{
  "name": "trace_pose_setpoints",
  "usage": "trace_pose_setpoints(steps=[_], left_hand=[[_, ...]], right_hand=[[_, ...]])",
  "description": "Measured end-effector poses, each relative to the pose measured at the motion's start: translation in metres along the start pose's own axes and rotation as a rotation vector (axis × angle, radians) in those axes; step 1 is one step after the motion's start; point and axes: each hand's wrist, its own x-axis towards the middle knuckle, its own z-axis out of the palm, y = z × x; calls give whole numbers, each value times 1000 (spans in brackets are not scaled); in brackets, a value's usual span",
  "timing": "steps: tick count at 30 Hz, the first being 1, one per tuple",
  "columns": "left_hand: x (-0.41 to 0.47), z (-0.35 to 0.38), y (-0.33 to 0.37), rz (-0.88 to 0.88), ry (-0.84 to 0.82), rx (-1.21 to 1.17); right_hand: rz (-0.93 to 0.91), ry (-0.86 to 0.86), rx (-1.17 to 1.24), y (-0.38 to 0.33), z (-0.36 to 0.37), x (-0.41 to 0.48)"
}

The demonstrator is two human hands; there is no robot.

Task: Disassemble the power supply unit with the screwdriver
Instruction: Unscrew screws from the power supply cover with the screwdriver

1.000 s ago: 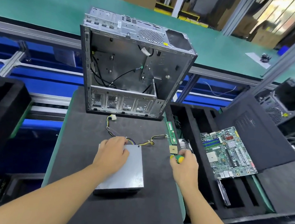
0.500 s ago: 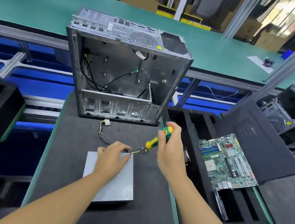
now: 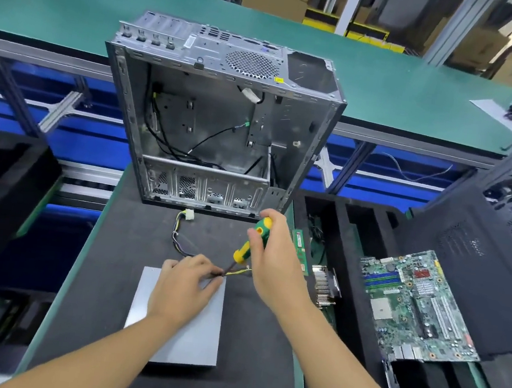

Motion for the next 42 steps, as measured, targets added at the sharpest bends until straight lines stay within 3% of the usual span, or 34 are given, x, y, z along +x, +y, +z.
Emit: trace_pose_setpoints(steps=[8, 13, 19, 25, 32, 35, 40, 42], left_hand=[[-1, 3, -2, -6, 25, -30], [-3, 2, 0, 3, 41, -13], [-6, 2, 5, 6, -19, 112], [-3, 4, 6, -54, -27, 193], [-5, 4, 8, -56, 3, 209], [-6, 4, 10, -50, 18, 222], [-5, 4, 9, -35, -39, 247], [-4, 5, 7, -32, -59, 252]], right_hand=[[-229, -178, -268, -19, -8, 4], [-293, -195, -386, -34, -12, 9], [-279, -248, -695, -45, -12, 12], [-197, -479, -508, -56, -20, 25], [-216, -726, -605, -77, -26, 28], [-126, -672, -634, -80, -22, 30], [-186, -381, -1008, -76, -14, 28], [-199, -414, -936, -74, -14, 31]])
